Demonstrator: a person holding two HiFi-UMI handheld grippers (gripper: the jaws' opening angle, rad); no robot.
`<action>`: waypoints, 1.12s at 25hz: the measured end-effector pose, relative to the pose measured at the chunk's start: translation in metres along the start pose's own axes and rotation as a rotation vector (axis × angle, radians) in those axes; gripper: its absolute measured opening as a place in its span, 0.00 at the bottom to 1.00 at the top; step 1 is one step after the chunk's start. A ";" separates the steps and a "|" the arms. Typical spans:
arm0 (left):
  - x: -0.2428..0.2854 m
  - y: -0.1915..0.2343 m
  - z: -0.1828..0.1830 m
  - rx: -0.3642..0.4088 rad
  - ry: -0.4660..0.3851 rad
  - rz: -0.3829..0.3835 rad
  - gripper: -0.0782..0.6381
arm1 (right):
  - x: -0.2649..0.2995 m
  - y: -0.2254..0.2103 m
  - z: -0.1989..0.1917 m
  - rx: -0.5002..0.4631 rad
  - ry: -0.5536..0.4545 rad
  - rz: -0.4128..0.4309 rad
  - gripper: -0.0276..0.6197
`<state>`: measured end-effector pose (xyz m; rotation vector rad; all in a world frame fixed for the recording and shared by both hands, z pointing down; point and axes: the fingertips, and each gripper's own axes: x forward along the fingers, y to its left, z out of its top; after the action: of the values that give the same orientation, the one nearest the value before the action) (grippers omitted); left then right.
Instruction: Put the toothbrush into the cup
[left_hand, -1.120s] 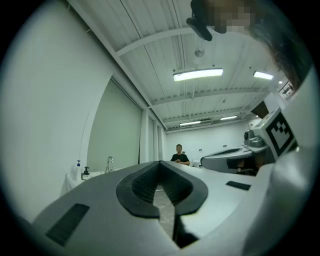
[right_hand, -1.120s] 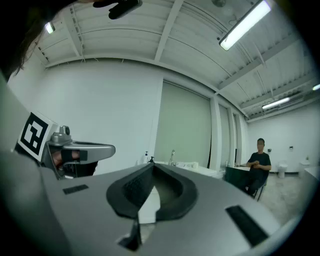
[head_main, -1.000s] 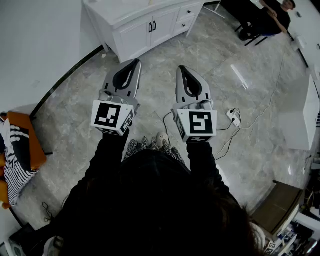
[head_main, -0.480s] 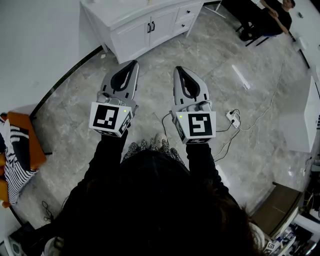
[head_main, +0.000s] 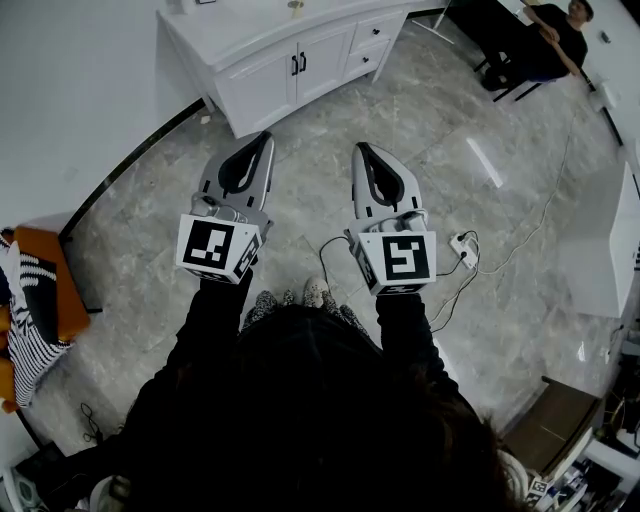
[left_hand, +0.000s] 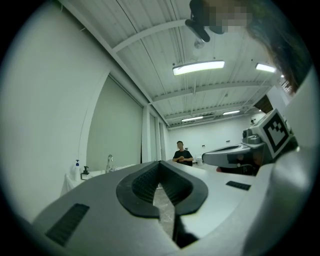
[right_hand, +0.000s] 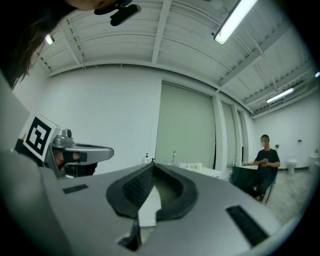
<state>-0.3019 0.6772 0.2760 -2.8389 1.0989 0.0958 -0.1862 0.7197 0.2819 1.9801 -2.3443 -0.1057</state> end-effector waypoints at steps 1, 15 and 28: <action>0.004 -0.001 0.000 0.005 0.001 0.005 0.12 | 0.001 -0.006 -0.002 0.003 0.009 -0.003 0.05; 0.058 -0.022 -0.008 0.011 0.003 0.013 0.12 | 0.017 -0.061 -0.017 -0.016 -0.002 0.006 0.05; 0.131 0.022 -0.021 -0.037 -0.027 -0.036 0.12 | 0.090 -0.090 -0.030 -0.027 0.035 0.010 0.05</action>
<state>-0.2192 0.5714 0.2834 -2.8798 1.0508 0.1534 -0.1095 0.6156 0.3042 1.9418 -2.3181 -0.1005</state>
